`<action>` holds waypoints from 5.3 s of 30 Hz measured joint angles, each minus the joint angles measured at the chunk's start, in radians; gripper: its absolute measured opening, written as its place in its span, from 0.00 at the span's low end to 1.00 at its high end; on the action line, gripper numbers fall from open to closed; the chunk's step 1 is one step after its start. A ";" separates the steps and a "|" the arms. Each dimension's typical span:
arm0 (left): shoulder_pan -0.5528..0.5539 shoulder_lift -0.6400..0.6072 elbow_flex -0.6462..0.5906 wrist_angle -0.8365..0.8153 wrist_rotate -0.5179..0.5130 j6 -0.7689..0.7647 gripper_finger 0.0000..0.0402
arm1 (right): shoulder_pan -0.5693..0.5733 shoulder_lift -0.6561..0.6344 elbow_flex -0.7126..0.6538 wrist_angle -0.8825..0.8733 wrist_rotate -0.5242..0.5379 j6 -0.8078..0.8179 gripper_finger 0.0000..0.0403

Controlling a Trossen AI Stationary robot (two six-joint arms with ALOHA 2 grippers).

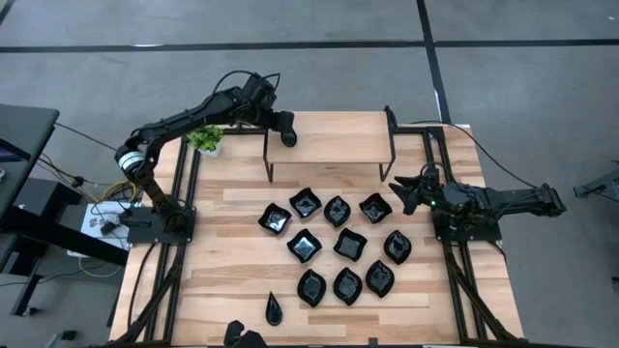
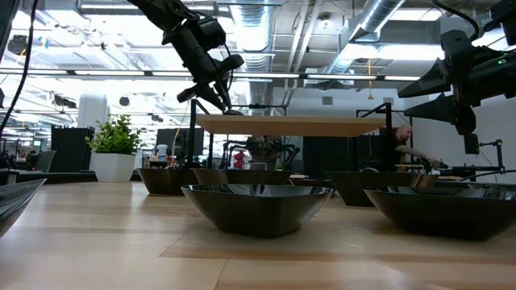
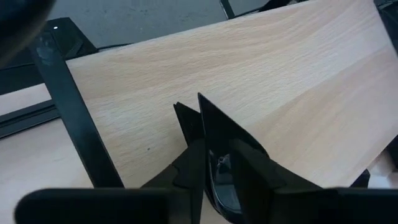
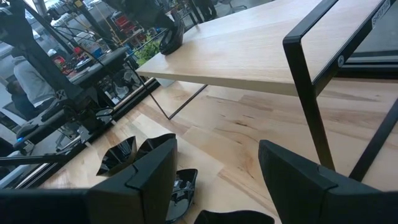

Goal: Pick & Place Mini shaped plates
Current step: Stack the drop shaped plate on top of the drop shaped plates on the shelf

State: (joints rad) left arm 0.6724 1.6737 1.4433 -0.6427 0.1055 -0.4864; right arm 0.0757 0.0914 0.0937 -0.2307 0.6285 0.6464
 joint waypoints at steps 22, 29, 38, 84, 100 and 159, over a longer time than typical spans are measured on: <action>-0.297 -0.193 0.042 -0.112 -0.039 0.019 0.22 | 0.000 0.000 0.000 0.000 -0.001 0.000 0.55; -0.322 -0.185 -0.021 0.054 -0.195 0.193 0.22 | 0.000 0.000 0.000 0.000 0.000 0.000 0.55; -0.184 0.030 -0.001 0.222 -0.098 0.266 0.22 | 0.000 0.000 0.000 0.001 -0.002 0.001 0.55; -0.191 0.084 0.056 0.078 -0.160 0.320 0.22 | 0.000 0.000 0.000 0.001 0.000 0.000 0.55; -0.199 0.063 0.056 0.026 -0.185 0.329 0.22 | 0.000 0.000 0.000 0.001 0.000 0.000 0.55; -0.175 -0.014 -0.034 -0.025 -0.280 0.287 0.22 | 0.000 0.000 0.000 0.001 0.000 0.000 0.55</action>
State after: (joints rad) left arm 0.4974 1.6596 1.4097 -0.6679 -0.1749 -0.1993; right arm 0.0761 0.0912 0.0937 -0.2296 0.6281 0.6468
